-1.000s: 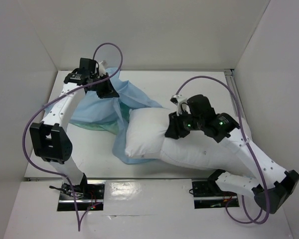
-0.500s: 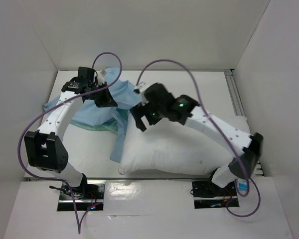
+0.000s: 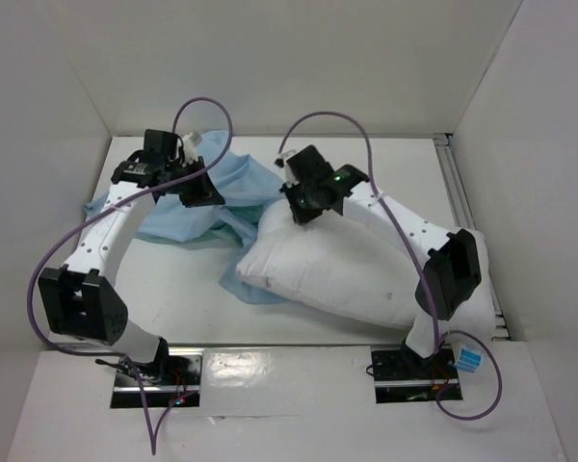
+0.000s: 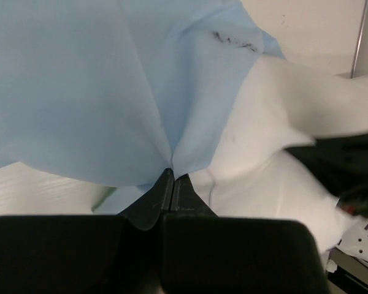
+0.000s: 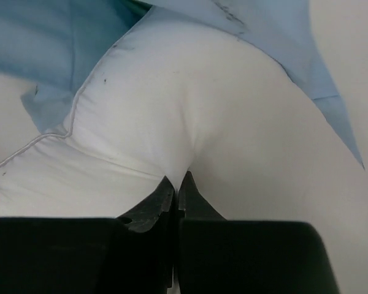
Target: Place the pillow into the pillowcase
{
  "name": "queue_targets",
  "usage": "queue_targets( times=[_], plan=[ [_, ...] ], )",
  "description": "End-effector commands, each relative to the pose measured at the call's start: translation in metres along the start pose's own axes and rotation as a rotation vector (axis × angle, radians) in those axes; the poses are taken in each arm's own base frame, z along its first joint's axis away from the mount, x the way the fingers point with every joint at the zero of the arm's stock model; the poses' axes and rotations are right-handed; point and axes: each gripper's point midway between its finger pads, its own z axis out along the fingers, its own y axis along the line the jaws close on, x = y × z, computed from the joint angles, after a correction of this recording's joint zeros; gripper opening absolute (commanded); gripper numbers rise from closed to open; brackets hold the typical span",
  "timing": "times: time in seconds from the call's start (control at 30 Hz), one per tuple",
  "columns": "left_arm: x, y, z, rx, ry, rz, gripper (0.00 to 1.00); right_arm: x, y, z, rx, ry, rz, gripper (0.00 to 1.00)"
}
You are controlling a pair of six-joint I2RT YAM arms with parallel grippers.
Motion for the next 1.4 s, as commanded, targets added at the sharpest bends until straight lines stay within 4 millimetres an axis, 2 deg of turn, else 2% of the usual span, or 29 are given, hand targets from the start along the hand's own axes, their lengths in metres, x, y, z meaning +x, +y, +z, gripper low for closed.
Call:
queue_targets(
  times=[0.0,0.03,0.13,0.17,0.2,0.23,0.3,0.33,0.37,0.4,0.47,0.53,0.57,0.67,0.73,0.8,0.9,0.93,1.0,1.03,1.1,1.13,1.2,1.23,1.3,1.33,1.37],
  plan=[
    [0.003,-0.023,-0.024,0.072,-0.043,0.081,0.0,-0.051,-0.028,-0.026,-0.005,-0.165,0.111,0.0],
    [0.007,-0.023,-0.025,0.079,-0.037,0.08,0.0,-0.063,-0.031,-0.032,-0.004,-0.189,0.148,0.0],
    [0.013,-0.027,-0.029,0.103,-0.031,0.083,0.0,-0.077,-0.043,-0.032,0.006,-0.213,0.217,0.0],
    [0.017,-0.032,-0.029,0.121,-0.019,0.09,0.0,-0.094,-0.038,-0.042,-0.042,-0.279,0.23,0.0],
    [0.019,-0.034,-0.028,0.125,-0.014,0.096,0.0,-0.104,-0.026,-0.05,-0.135,-0.312,0.229,0.0],
    [0.019,-0.034,-0.028,0.125,-0.014,0.096,0.0,-0.109,-0.021,-0.053,-0.181,-0.33,0.237,0.0],
    [0.02,-0.033,-0.023,0.115,-0.003,0.097,0.0,-0.127,-0.019,-0.073,-0.215,-0.391,0.238,0.0],
    [0.021,-0.032,-0.02,0.112,0.005,0.093,0.0,-0.129,-0.015,-0.073,-0.241,-0.383,0.246,0.0],
    [0.021,-0.032,-0.02,0.112,0.005,0.093,0.0,-0.134,-0.022,-0.079,-0.251,-0.396,0.272,0.0],
    [0.023,-0.031,-0.016,0.105,0.013,0.107,0.0,-0.135,-0.017,-0.078,-0.283,-0.389,0.276,0.0],
    [0.021,-0.025,-0.013,0.082,0.011,0.115,0.0,-0.14,-0.035,-0.08,-0.284,-0.404,0.321,0.0],
    [0.023,-0.019,-0.013,0.051,0.017,0.12,0.0,-0.139,-0.048,-0.076,-0.288,-0.396,0.342,0.0],
    [0.021,-0.014,-0.012,0.024,0.006,0.133,0.0,-0.135,-0.066,-0.071,-0.279,-0.383,0.402,0.0],
    [0.024,-0.009,-0.013,0.001,0.017,0.146,0.0,-0.132,-0.091,-0.061,-0.275,-0.388,0.468,0.0],
    [0.022,-0.008,-0.015,-0.007,0.005,0.163,0.0,-0.134,-0.104,-0.054,-0.206,-0.382,0.489,0.0],
    [0.025,-0.009,-0.019,0.001,0.008,0.172,0.0,-0.136,-0.104,-0.05,-0.21,-0.383,0.511,0.0],
    [0.025,-0.015,-0.024,0.025,-0.001,0.18,0.0,-0.142,-0.117,-0.044,-0.179,-0.417,0.575,0.0],
    [0.026,-0.017,-0.024,0.033,0.002,0.18,0.0,-0.14,-0.127,-0.034,-0.125,-0.42,0.601,0.0],
    [0.026,-0.026,-0.03,0.075,0.001,0.197,0.0,-0.137,-0.123,-0.023,-0.077,-0.406,0.631,0.0],
    [0.023,-0.033,-0.035,0.1,-0.012,0.207,0.0,-0.133,-0.13,-0.01,-0.023,-0.404,0.656,0.0],
    [0.026,-0.044,-0.038,0.149,0.001,0.227,0.0,-0.129,-0.127,0.005,0.011,-0.403,0.71,0.0],
    [0.025,-0.059,-0.047,0.212,-0.006,0.254,0.0,-0.124,-0.121,0.018,0.027,-0.398,0.719,0.0],
    [0.024,-0.069,-0.053,0.258,-0.005,0.265,0.0,-0.121,-0.124,0.029,0.102,-0.408,0.745,0.0],
    [0.025,-0.075,-0.055,0.275,-0.003,0.276,0.0,-0.12,-0.115,0.035,0.109,-0.403,0.758,0.0],
    [0.026,-0.079,-0.053,0.282,0.005,0.285,0.0,-0.119,-0.111,0.043,0.144,-0.409,0.772,0.0],
    [0.026,-0.081,-0.049,0.277,0.011,0.282,0.0,-0.125,-0.097,0.044,0.11,-0.42,0.755,0.0],
    [0.027,-0.082,-0.048,0.271,0.012,0.287,0.0,-0.139,-0.083,0.03,0.034,-0.468,0.712,0.26]
  ],
)
